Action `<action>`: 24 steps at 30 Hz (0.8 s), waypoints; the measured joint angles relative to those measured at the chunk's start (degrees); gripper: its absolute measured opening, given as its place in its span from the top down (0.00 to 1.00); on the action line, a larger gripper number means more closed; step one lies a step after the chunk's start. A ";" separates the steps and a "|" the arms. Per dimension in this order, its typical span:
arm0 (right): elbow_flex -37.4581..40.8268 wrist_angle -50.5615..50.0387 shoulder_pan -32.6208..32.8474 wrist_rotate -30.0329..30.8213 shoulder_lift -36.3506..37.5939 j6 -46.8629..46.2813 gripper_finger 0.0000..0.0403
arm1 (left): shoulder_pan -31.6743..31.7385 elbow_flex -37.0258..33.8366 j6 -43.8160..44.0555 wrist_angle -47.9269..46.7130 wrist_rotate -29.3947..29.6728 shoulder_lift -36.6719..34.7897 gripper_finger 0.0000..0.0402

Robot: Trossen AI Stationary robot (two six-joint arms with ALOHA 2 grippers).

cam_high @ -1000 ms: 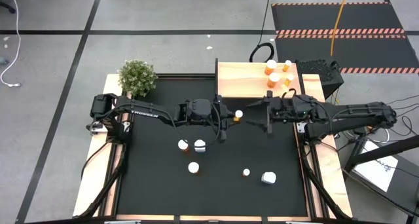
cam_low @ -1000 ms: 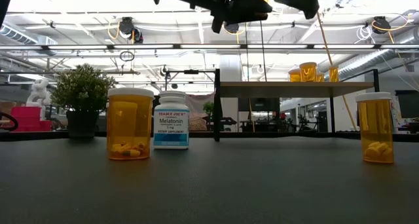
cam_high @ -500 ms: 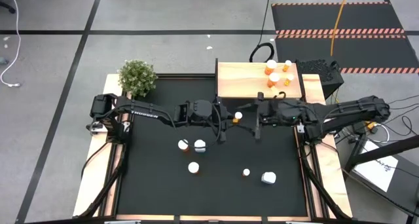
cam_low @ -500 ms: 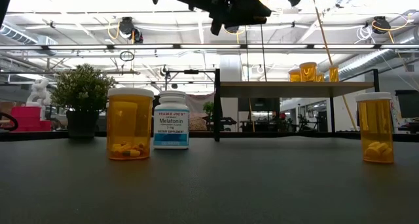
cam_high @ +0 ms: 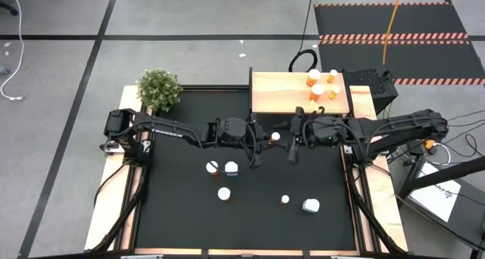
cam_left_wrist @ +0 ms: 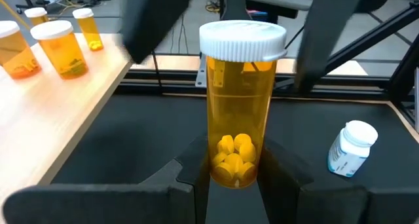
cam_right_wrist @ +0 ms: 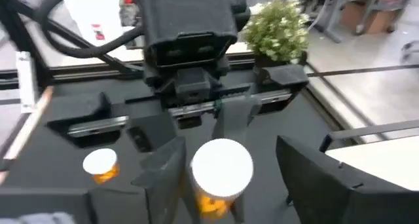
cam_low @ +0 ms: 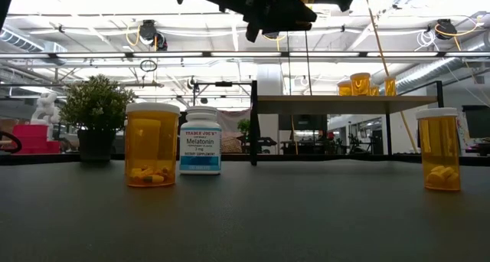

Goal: Pick and place medicine bottles onto shelf by color
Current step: Put the small orange pill bottle on the shelf

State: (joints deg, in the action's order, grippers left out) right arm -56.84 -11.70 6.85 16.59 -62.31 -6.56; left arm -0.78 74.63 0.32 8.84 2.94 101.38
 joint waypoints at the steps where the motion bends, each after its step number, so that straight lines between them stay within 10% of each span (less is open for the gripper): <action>1: 0.00 -0.28 0.00 -0.56 0.21 -0.47 0.46 | 0.00 0.00 0.00 0.00 0.02 0.00 0.75; 24: 0.00 -3.28 0.00 -1.96 1.34 -1.13 0.70 | 0.04 0.00 -0.07 -0.11 0.04 -0.07 0.75</action>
State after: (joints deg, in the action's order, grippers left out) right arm -56.84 -14.98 6.85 14.63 -60.97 -7.68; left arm -0.73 74.63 0.25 8.73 2.98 101.32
